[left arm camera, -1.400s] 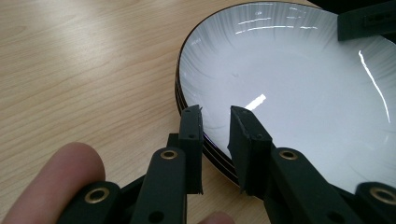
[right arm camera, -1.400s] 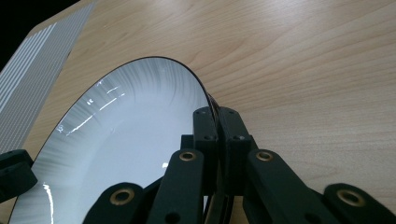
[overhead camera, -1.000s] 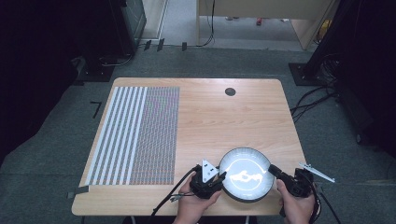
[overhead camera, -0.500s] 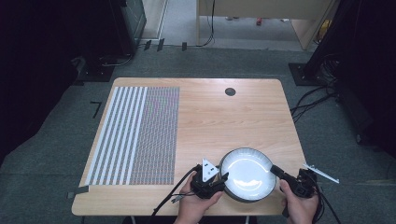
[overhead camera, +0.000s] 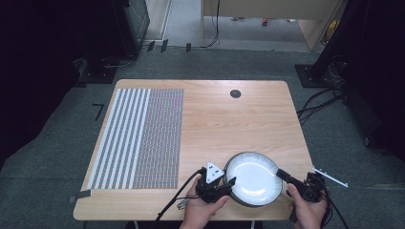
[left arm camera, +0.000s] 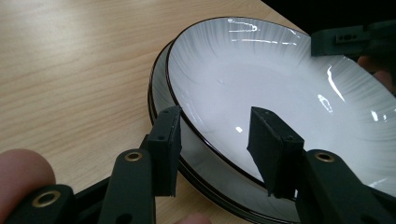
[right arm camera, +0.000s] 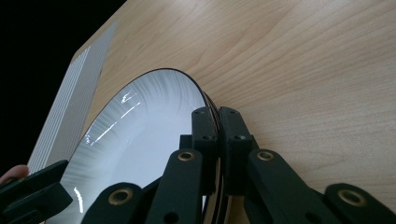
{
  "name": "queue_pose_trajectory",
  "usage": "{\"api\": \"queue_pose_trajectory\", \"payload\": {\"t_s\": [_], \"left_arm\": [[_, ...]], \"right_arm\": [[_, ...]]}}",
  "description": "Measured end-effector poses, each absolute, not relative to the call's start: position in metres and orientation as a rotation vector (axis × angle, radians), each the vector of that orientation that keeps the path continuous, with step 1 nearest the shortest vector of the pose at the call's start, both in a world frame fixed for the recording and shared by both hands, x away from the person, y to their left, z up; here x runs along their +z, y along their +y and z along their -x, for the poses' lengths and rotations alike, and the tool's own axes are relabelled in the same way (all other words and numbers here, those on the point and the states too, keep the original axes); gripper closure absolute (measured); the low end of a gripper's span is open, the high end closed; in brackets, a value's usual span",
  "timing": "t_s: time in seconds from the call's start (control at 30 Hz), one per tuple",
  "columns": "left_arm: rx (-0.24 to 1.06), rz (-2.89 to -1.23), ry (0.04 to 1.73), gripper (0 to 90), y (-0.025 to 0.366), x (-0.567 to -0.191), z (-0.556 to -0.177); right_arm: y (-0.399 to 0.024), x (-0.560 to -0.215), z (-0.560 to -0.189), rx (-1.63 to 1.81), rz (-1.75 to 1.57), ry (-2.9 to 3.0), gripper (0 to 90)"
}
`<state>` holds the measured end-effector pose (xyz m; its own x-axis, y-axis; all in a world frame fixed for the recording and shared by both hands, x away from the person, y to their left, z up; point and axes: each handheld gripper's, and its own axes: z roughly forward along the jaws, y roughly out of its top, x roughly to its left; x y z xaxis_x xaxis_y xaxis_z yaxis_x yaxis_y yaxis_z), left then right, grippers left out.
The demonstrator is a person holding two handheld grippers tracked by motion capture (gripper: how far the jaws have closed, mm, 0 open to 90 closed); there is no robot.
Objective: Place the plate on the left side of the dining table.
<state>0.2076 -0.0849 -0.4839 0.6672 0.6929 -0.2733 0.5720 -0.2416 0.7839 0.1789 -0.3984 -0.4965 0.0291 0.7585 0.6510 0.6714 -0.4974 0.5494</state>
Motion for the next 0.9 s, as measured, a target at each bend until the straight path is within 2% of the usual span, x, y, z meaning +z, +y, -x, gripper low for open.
{"api": "queue_pose_trajectory", "payload": {"t_s": [0.5, 0.9], "left_arm": [[-0.021, -1.880, 1.093, 59.2, -0.085, -0.484, -0.219], [-0.029, -1.852, 1.121, 65.2, -0.082, -0.479, -0.221]], "right_arm": [[-0.407, -0.502, -0.178, 1.603, -2.228, 1.464, 85.9], [-0.405, -0.496, -0.175, 1.649, -2.184, 1.432, 85.3]]}}
